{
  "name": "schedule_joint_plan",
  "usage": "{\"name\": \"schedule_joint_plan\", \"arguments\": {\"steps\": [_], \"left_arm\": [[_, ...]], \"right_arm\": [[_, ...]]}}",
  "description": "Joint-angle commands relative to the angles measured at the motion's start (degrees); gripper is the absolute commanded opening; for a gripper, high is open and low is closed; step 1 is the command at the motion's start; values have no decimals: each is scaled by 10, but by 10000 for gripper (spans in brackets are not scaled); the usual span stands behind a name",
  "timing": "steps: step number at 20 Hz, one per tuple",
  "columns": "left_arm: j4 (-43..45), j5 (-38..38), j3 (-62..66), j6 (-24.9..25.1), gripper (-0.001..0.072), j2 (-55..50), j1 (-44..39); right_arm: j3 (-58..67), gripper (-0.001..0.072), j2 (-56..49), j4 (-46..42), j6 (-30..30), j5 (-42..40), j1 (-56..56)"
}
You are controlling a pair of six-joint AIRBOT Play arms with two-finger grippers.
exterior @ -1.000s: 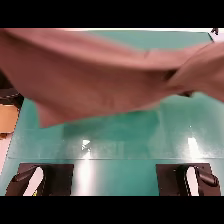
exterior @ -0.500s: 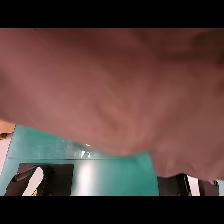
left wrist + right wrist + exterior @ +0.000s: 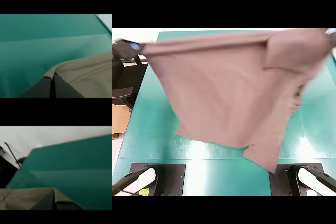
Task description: Fold the shirts.
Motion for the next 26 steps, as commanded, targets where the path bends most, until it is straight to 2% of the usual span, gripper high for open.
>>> {"name": "schedule_joint_plan", "arguments": {"steps": [1, 3, 4, 7, 11, 13, 16, 18, 19, 26], "left_arm": [[-6, 107, -29, 68, 19, -127, -63], [-7, 183, -28, 76, 20, -190, -92], [-9, 201, -28, 98, 19, -217, -103], [-24, 221, 0, 132, 19, -277, -117], [-35, 237, 31, 162, 19, -287, -117], [-35, 228, 32, 159, 19, -287, -114], [-10, 142, 32, 148, 18, -287, -103], [43, 116, 32, 102, 16, -287, -99], [58, 119, 25, 82, 16, -287, -95], [110, 111, -79, 84, 18, -291, -97]], "right_arm": [[-35, 18, -151, -74, -10, -109, 104], [-35, 18, -218, -72, -25, -140, 109], [-34, 18, -246, -71, -37, -153, 108], [3, 18, -311, -73, -66, -144, 104], [72, 18, -351, -75, -65, -104, 88], [77, 18, -346, -78, -65, -82, 78], [75, 18, -342, -79, -72, -32, 63], [53, 18, -336, -81, -74, -15, 58], [31, 18, -326, -91, -75, -18, 56], [-136, 18, -267, -107, -101, -67, 54]]}}
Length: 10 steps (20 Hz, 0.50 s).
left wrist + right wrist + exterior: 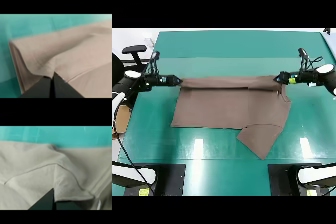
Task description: Fold the shirts.
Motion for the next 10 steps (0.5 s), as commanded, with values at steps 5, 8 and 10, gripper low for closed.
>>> {"name": "schedule_joint_plan", "arguments": {"steps": [5, 8, 10], "left_arm": [[32, 45, -59, -5, 19, -2, -2], [32, 45, -58, -5, 20, -2, -2], [32, 42, -58, -5, 22, -1, -2]], "right_arm": [[-125, 18, 31, -5, -24, -43, -1], [-124, 19, 31, -4, -24, -38, -1], [-124, 23, 32, -3, -23, -30, -1]]}}
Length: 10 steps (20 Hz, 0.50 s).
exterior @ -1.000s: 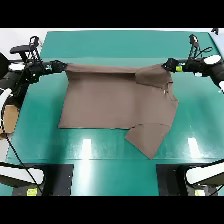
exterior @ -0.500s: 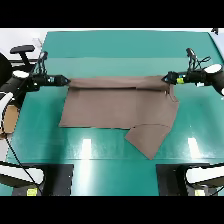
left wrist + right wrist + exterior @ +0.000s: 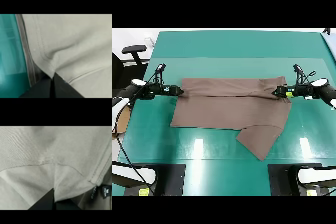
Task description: Fold the shirts.
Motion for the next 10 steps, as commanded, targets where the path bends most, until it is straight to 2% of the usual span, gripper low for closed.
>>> {"name": "schedule_joint_plan", "arguments": {"steps": [1, 2, 3, 5, 10], "left_arm": [[3, -7, 2, 0, 186, 1, 0], [2, -16, 9, -6, 575, 3, 3], [2, -23, 17, -18, 643, 11, 9], [0, -52, 28, -24, 643, 39, 37], [11, -169, -37, -104, 644, 149, 148]], "right_arm": [[-5, 92, 3, 2, -2, 16, -1], [1, 394, 5, 2, -3, 31, -6], [9, 590, 12, 3, -1, 46, -12], [19, 588, 45, 3, -2, 73, -33], [-56, 588, 179, 4, 35, 124, -123]]}}
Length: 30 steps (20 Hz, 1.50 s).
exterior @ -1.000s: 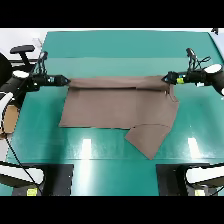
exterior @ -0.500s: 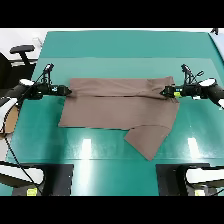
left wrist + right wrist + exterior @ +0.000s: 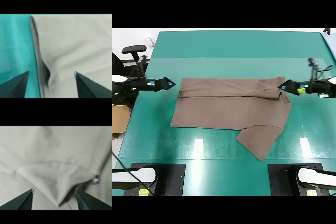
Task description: Fold the shirts.
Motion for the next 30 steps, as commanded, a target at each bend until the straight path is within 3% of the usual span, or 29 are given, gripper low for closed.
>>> {"name": "schedule_joint_plan", "arguments": {"steps": [1, 4, 6, 8, 15, 22, 23, 25, 26, 30], "left_arm": [[16, -94, -71, -67, 644, 75, 72], [65, -104, -185, -108, 643, 151, 103], [170, -112, -251, -189, 643, 198, 103], [215, -144, -297, -217, 673, 209, 103], [119, -94, -329, -198, 672, 209, 102], [94, -27, -333, -189, 664, 170, 1], [82, -25, -332, -188, 557, 166, -2], [70, -28, -329, -183, 125, 168, -2], [70, -36, -327, -171, 20, 168, -2], [69, -57, -308, -164, 20, 168, -2]], "right_arm": [[-82, 588, 106, 0, 30, 64, -66], [-165, 588, 182, 1, 30, 66, -94], [-199, 587, 224, 1, 30, 54, -108], [-216, 587, 252, 1, 33, 51, -120], [-216, 586, 273, 1, 40, 57, -103], [-216, 586, 273, 0, 51, 67, -79], [-216, 586, 273, -1, 51, 76, -83], [-216, 586, 273, -2, 62, 96, -101], [-216, 586, 273, -8, 71, 114, -117], [-257, 585, 273, -79, 160, 172, -178]]}}
